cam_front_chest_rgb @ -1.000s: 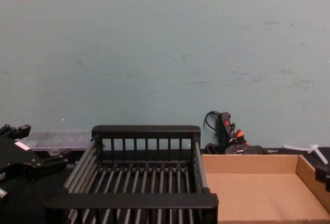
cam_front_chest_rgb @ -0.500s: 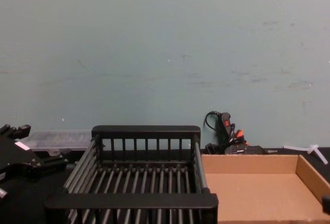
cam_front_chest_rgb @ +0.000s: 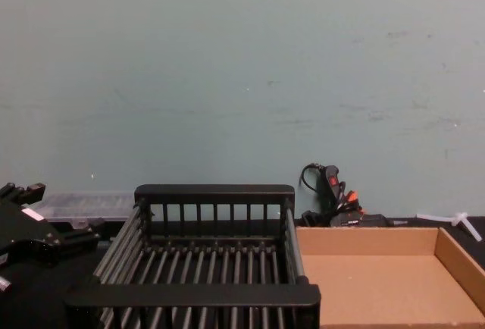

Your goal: Pick up the white tape and place it into the black box , Pick up the silver tape and place it into the brown box.

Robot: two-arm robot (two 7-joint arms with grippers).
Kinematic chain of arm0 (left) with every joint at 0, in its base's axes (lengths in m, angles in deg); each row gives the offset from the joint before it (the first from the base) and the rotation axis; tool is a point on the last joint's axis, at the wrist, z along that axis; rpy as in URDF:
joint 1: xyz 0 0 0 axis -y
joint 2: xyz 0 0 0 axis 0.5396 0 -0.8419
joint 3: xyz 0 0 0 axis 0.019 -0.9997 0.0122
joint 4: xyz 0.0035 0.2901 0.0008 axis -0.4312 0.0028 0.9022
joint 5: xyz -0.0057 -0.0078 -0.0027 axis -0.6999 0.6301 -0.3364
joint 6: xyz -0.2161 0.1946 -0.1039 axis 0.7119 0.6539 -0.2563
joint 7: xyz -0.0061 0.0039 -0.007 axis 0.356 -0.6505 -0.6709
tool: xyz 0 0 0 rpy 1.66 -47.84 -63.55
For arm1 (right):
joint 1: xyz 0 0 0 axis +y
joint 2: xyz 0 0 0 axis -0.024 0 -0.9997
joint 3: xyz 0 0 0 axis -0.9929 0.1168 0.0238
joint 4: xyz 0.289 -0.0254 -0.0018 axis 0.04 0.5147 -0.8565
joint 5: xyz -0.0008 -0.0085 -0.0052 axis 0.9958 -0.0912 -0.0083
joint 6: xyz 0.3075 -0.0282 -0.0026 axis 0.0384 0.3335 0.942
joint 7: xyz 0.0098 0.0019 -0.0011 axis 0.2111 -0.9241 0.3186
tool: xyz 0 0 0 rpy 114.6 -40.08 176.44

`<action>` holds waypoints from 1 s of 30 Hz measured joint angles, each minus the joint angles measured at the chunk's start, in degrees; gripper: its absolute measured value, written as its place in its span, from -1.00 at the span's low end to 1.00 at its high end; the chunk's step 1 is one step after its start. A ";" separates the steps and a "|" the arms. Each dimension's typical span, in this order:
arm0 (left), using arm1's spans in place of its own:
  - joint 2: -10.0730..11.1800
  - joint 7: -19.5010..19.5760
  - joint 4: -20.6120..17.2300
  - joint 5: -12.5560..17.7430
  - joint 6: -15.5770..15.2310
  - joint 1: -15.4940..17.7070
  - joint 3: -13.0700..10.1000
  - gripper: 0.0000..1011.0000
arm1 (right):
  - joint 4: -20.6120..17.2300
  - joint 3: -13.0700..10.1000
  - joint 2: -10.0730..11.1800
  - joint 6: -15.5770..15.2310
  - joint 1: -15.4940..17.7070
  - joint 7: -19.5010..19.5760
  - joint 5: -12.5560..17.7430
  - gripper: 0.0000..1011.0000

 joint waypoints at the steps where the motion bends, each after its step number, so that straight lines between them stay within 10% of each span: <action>1: 0.00 0.00 0.00 0.00 0.00 0.00 0.00 0.98 | -0.02 0.00 -0.06 -0.27 0.00 -0.09 -0.03 0.98; 30: 0.00 0.00 0.00 0.00 0.00 0.00 0.00 0.98 | 2.49 0.62 -3.78 -11.02 -3.46 -3.25 -2.53 0.98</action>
